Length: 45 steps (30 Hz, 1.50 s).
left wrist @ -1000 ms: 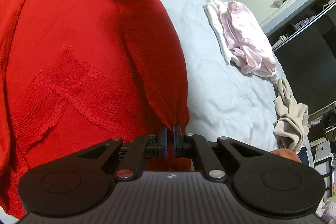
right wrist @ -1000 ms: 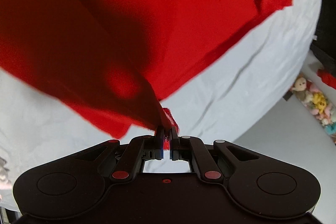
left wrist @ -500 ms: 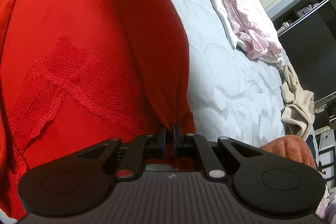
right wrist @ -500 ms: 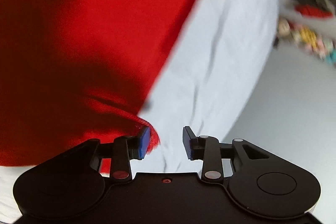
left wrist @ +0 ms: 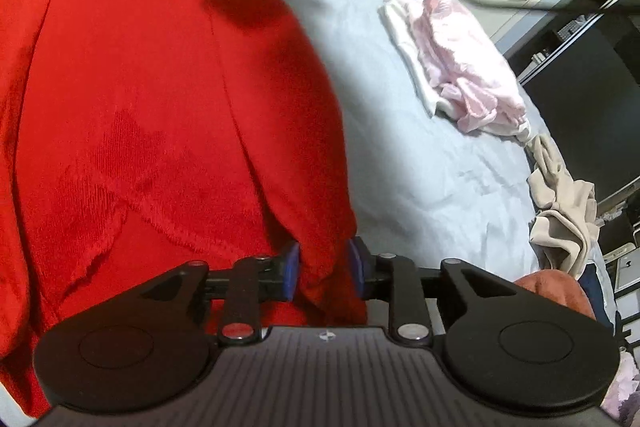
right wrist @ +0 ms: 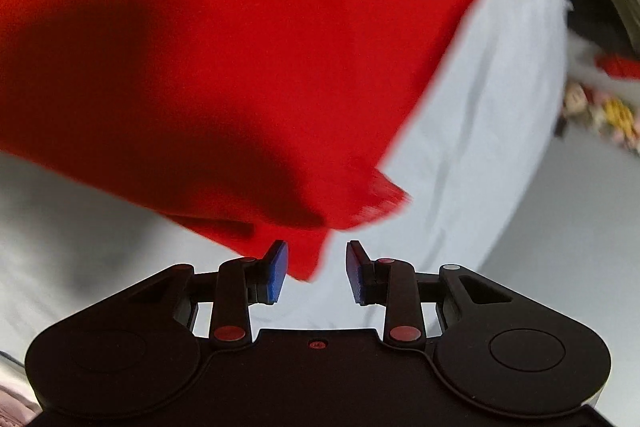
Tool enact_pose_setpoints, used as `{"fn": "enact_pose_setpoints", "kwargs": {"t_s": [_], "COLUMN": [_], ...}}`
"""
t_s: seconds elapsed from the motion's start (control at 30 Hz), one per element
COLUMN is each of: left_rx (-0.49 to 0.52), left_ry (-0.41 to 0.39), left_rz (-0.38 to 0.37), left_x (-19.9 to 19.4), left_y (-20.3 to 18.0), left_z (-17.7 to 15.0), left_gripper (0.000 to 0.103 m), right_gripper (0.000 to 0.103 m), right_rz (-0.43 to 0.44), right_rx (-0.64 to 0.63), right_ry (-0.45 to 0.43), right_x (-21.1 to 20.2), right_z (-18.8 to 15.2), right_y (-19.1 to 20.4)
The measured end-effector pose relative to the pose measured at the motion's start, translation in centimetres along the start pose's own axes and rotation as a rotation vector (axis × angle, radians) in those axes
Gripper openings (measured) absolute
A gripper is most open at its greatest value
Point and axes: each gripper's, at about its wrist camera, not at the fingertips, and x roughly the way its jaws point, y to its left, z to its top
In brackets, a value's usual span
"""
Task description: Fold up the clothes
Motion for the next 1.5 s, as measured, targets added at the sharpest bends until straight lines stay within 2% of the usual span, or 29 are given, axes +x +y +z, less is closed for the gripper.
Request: {"fn": "enact_pose_setpoints", "kwargs": {"t_s": [0.2,0.3,0.4,0.47,0.5,0.53,0.7,0.8,0.93,0.97,1.03,1.07,1.1,1.2,1.33,1.5], "left_rx": [-0.024,-0.036,-0.048,-0.058,-0.059,-0.059,-0.054,-0.051,-0.038,-0.036,-0.035,-0.035,-0.033,-0.01,0.039,0.13], "left_ry": [-0.022,-0.045,-0.048,-0.042,-0.038,-0.034,-0.007,0.041,0.048,0.05,0.053,0.055,0.056,0.053,0.032,0.041], "left_rz": [0.008,0.018,0.026,0.029,0.031,0.032,0.033,0.046,0.06,0.06,0.062,0.064,0.068,0.102,0.134,0.206], "left_x": [0.3,0.2,0.4,0.7,0.8,0.9,1.4,2.2,2.4,2.4,2.4,2.4,2.3,1.7,-0.2,-2.4], "left_y": [0.5,0.8,1.2,1.5,1.5,1.6,1.7,1.8,1.6,1.6,1.5,1.5,1.4,0.8,-0.2,-1.1], "left_z": [0.2,0.3,0.4,0.4,0.4,0.4,0.1,-0.2,-0.4,-0.4,-0.3,-0.3,-0.2,0.4,0.8,0.6], "left_gripper": [0.033,0.033,0.033,0.033,0.033,0.033,0.033,0.033,0.033,0.033,0.033,0.033,0.033,0.034,0.044,0.046], "right_gripper": [0.024,0.021,0.021,0.02,0.01,0.006,0.005,0.006,0.006,0.007,0.023,0.046,0.062,0.062,0.062,0.062], "right_rz": [-0.017,-0.01,-0.052,-0.084,-0.095,-0.11,-0.12,-0.109,-0.062,-0.045,-0.074,-0.097,-0.121,-0.139,-0.134,-0.109], "right_rx": [-0.014,-0.04,-0.051,-0.015,0.004,0.025,-0.019,-0.024,-0.007,0.009,0.025,0.03,0.039,0.08,0.121,0.237], "right_ry": [-0.068,-0.049,-0.024,-0.017,-0.015,-0.008,0.043,0.11,0.208,0.235,0.269,0.269,0.266,0.256,0.24,0.195], "right_x": [1.6,3.0,4.4,4.9,5.1,5.3,6.2,6.9,8.1,8.5,8.9,8.9,8.8,8.0,6.0,2.3], "right_z": [0.1,0.1,-0.3,-0.6,-0.8,-1.1,-1.9,-2.7,-3.6,-3.9,-4.3,-4.4,-4.6,-5.5,-6.6,-7.0], "right_y": [1.4,1.6,1.4,0.9,0.7,0.3,0.2,0.0,-0.3,-0.3,-0.4,-0.4,-0.6,-1.3,-1.7,-1.0]}}
